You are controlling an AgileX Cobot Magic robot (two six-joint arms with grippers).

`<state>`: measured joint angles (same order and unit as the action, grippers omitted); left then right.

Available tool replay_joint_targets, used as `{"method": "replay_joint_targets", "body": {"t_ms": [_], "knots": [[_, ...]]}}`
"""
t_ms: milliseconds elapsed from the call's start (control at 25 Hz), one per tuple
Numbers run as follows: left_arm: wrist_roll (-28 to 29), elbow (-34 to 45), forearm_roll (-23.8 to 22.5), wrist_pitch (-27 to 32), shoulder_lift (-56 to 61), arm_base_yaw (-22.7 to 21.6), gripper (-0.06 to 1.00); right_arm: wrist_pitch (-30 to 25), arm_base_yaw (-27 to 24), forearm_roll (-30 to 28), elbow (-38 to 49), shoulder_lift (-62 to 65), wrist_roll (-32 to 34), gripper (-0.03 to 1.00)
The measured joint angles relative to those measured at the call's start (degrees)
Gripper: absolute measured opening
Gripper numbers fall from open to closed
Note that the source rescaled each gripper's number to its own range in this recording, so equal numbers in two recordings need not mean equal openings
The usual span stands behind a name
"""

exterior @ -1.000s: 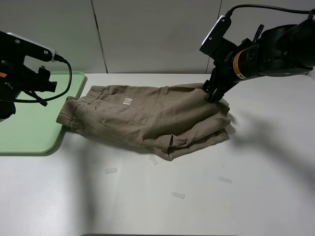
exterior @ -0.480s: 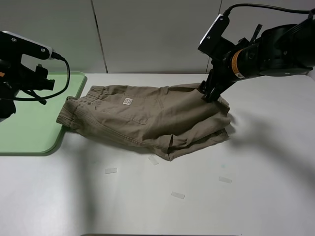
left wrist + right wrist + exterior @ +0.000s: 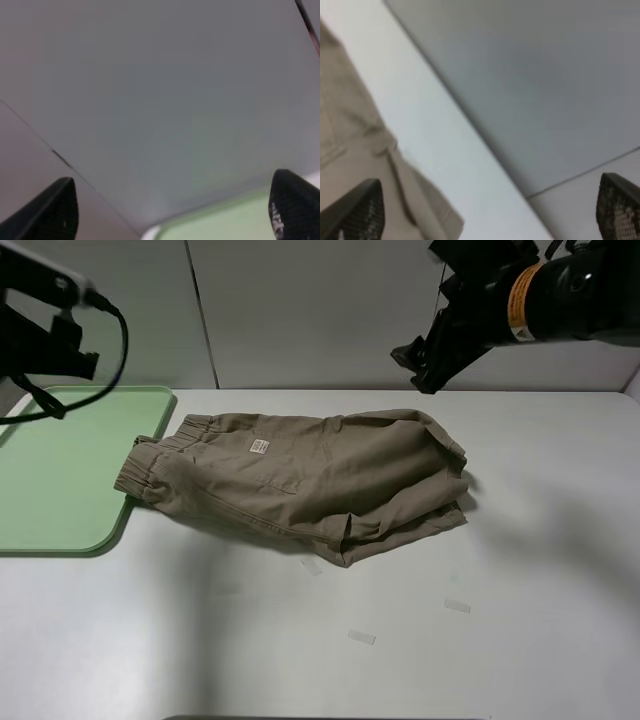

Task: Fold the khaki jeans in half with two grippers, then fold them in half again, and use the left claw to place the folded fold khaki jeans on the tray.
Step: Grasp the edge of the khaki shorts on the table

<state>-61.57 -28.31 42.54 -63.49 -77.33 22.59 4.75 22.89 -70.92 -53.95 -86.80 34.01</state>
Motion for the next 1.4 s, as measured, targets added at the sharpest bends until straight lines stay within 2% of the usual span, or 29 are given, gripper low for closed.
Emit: {"method": "replay_joint_targets", "body": {"t_ms": [200, 360, 480, 680, 800, 880, 960, 1000, 1080, 1160, 1240, 1400], "knots": [[-2.47, 0.00, 2.38, 3.99, 11.74, 0.00, 0.81, 1.17, 0.00, 0.24, 0.00, 4.65, 0.00, 0.92], [-4.22, 0.05, 7.21, 9.28, 23.52, 0.00, 0.81, 1.17, 0.00, 0.91, 0.00, 8.18, 0.00, 0.92], [-6.98, 0.05, 12.07, 16.58, 34.02, 0.00, 0.81, 1.31, 0.00, 1.63, 0.00, 10.28, 0.00, 0.92], [-18.59, 0.05, 20.63, 30.07, 48.62, 0.00, 0.81, 2.26, 0.00, 1.95, 0.00, 11.21, 0.00, 0.92], [-26.33, -0.07, 30.81, 36.43, 55.81, 0.00, 0.81, 2.52, 0.00, 2.54, 0.00, 11.21, 0.00, 0.92], [-32.74, -1.21, 39.57, 38.77, 59.47, 0.00, 0.81, 2.63, 0.00, 2.73, 0.00, 11.21, 0.00, 0.92], [-43.02, -3.54, 49.58, 38.95, 62.13, 0.00, 0.81, 2.63, 0.00, 2.78, 0.00, 11.21, 0.00, 0.92], [-47.01, -4.89, 52.28, 38.80, 62.80, 0.00, 0.81, 2.63, 0.00, 2.78, 0.00, 11.21, 0.00, 0.92], [-54.48, -7.27, 54.56, 38.69, 63.16, 0.00, 0.81, 2.63, 0.00, 2.78, 0.00, 11.21, 0.00, 0.92], [-58.52, -9.50, 55.53, 38.50, 63.16, 0.00, 0.81, 2.63, 0.00, 2.79, 0.00, 11.21, 0.00, 0.92], [-60.62, -11.61, 55.76, 38.38, 63.22, 0.00, 0.80, 2.63, 0.00, 2.79, 0.00, 11.21, 0.00, 0.92], [-61.19, -14.63, 55.98, 38.31, 63.03, 0.00, 0.76, 2.63, 0.00, 2.84, 0.00, 11.21, 0.00, 0.92]]}}
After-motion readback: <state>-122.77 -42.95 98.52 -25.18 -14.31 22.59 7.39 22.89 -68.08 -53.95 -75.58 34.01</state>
